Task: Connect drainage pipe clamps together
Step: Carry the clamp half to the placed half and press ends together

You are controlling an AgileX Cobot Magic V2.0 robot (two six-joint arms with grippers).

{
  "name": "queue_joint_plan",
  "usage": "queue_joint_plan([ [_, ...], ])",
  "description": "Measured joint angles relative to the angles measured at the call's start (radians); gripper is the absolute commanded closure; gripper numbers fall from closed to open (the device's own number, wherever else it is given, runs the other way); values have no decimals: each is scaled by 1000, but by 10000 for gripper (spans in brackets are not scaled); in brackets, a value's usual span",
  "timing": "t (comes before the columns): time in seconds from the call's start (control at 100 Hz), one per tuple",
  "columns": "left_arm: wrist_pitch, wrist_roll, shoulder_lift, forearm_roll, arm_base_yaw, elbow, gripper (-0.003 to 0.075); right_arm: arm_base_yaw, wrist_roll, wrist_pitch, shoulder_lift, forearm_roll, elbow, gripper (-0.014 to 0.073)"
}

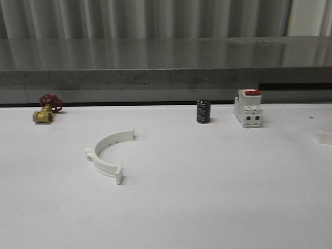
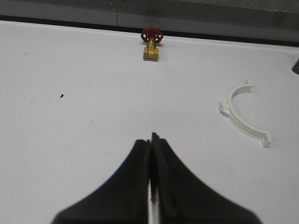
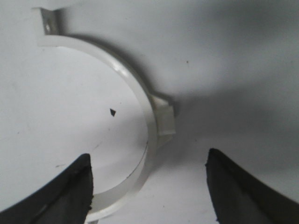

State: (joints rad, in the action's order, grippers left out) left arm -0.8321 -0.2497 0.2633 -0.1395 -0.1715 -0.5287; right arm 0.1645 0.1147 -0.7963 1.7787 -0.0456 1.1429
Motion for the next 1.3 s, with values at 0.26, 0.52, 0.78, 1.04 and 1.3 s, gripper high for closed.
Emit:
queue_joint_plan([
  [0.26,0,0,0,0,0,0,741,2,0,10,118,0,50,271],
  [0.52,0,0,0,0,0,0,741,2,3,8,123,-3,61,661],
  [0.78,0,0,0,0,0,0,741,-27,3,-45,96,-5,77,659],
  [1.04,0,0,0,0,0,0,741,-225,123,-92,17,-5,77,659],
  [1.3,0,0,0,0,0,0,741,-426,295,-103,8,-11,88,659],
])
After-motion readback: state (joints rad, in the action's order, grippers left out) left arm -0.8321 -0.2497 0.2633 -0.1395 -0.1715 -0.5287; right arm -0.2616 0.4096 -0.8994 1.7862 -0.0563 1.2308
